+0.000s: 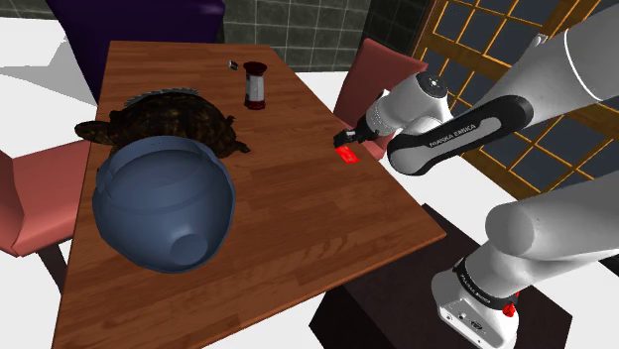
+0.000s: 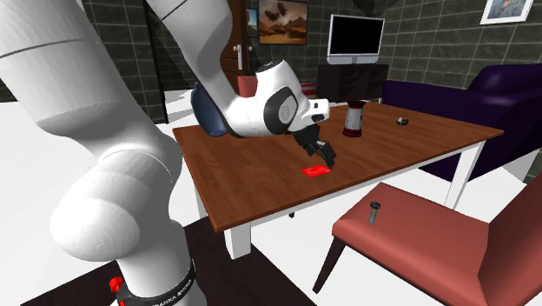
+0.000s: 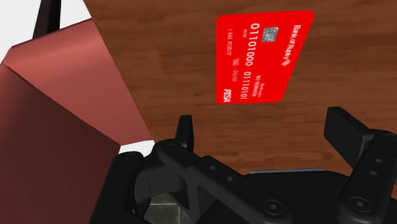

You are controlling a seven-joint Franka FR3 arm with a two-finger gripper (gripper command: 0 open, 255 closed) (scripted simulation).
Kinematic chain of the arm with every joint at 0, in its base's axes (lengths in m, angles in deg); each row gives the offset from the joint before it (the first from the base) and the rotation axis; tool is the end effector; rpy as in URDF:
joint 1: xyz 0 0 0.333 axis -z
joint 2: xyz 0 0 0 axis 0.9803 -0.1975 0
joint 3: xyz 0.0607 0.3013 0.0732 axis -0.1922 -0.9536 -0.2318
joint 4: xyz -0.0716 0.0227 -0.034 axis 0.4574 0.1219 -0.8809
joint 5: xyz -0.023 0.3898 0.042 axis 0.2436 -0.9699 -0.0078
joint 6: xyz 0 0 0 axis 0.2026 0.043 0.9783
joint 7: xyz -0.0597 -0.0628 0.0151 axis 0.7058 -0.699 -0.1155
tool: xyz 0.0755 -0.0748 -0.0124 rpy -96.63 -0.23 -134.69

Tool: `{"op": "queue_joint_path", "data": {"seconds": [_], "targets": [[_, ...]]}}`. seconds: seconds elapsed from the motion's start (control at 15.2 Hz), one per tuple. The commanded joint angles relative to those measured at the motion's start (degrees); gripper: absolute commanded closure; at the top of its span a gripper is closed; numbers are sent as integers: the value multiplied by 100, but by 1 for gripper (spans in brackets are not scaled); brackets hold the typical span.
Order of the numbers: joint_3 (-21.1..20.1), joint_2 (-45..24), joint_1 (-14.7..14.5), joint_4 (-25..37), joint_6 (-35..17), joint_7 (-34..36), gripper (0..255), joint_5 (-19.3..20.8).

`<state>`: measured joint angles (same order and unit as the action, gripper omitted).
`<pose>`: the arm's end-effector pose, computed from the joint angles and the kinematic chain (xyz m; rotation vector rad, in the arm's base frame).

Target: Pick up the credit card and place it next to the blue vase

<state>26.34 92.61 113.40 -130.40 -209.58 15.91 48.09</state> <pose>0.4232 0.0325 0.3392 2.9271 -0.3168 0.8708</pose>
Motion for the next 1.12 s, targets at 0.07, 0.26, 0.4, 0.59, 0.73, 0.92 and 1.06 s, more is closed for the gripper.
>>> {"op": "queue_joint_path", "data": {"seconds": [0.07,0.26,0.4,0.59,0.73,0.92,1.06], "targets": [[-895,-279,1027,124,-280,372,0,444],[-2551,-492,2844,304,-547,827,0,994],[-2566,-489,2847,300,-549,780,0,934],[-2567,-489,2847,300,-549,776,0,929],[-2568,-488,2847,300,-549,776,0,929],[-2561,-488,2840,299,-548,775,255,928],[-2483,-496,2790,287,-555,748,255,933]]}}
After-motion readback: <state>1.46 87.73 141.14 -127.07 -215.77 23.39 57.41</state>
